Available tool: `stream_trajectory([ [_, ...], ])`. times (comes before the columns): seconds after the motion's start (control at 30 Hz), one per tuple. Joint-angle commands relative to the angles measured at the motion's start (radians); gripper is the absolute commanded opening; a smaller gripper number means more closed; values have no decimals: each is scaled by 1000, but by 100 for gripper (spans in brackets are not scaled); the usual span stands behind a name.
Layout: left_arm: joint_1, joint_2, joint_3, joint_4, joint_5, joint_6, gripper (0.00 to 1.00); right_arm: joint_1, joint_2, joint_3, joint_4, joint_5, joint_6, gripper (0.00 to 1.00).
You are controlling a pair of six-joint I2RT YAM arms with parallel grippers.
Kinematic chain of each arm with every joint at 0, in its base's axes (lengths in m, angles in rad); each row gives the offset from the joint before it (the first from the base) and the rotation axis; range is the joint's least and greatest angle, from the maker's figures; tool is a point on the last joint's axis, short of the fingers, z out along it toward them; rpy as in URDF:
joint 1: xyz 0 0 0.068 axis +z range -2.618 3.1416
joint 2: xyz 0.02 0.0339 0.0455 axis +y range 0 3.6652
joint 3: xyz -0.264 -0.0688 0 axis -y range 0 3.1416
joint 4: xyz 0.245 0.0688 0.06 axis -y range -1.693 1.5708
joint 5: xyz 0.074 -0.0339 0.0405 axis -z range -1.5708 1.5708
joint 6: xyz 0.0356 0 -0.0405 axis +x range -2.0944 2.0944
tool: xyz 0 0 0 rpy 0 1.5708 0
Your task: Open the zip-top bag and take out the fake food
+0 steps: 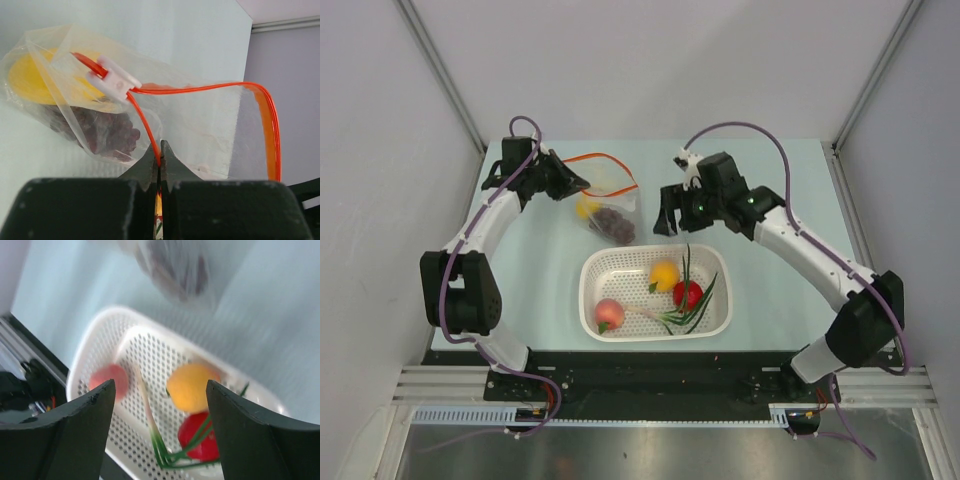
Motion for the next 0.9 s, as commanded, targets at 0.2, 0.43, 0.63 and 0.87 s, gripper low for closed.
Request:
stream_trajectory([
  [0.2,-67,-11,7,60,11,-12,0,17,353,632,-76,22,55,66],
  [0.43,-94,7,34,76,3,-29,0,57,557,945,-123,9,78,40],
  [0.63,-110,18,59,86,8,-44,0,51,674,1000,-110,11,89,23],
  [0.87,-127,24,60,87,12,-59,0,35,783,1010,-79,19,101,20],
])
